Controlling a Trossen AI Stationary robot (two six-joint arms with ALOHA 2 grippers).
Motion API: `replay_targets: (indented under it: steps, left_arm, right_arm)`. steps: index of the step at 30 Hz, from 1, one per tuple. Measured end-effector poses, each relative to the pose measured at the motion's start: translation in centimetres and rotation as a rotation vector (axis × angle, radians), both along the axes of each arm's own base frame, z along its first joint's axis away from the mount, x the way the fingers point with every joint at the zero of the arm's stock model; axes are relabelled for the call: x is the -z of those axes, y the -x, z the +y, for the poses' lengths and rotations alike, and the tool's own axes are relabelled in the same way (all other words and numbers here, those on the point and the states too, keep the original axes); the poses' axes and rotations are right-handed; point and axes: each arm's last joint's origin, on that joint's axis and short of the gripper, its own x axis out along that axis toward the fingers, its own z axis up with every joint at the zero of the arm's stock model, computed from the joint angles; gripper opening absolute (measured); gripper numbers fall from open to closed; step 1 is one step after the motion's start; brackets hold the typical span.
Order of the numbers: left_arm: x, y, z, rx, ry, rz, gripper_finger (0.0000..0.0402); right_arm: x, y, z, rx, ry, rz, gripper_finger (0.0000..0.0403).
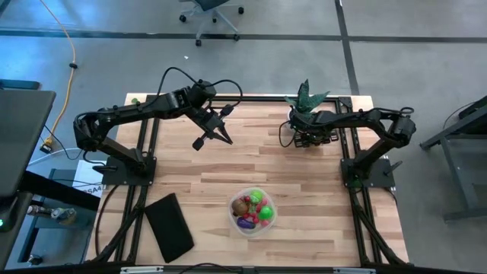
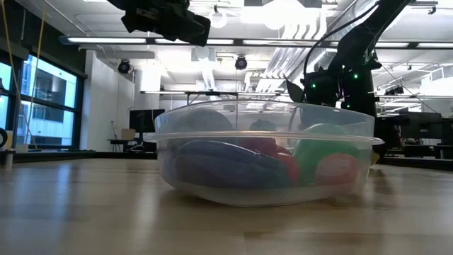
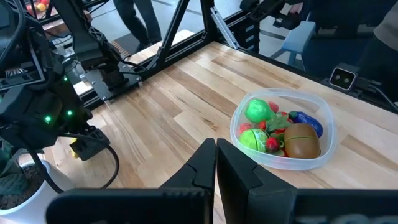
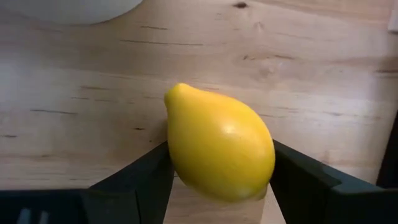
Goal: Pick and placing Produce into tupperware
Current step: Put the yellow lemon into the transparent container
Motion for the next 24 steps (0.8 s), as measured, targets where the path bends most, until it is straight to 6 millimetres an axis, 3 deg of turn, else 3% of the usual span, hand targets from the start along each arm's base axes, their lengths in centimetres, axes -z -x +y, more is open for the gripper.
replay_targets:
  steps: [14, 24]
  left_arm:
    - [0.01, -0.01, 0.0, -0.001, 0.003, 0.001, 0.0005]
    - [0.01, -0.01, 0.0, -0.007, 0.014, 0.008, 0.0005]
  right_arm:
    - [0.04, -0.09, -0.1, -0.129, -0.008, 0.016, 0.023]
    - [-0.02, -0.2, -0.14, -0.168, -0.018, 0.011, 0.0194]
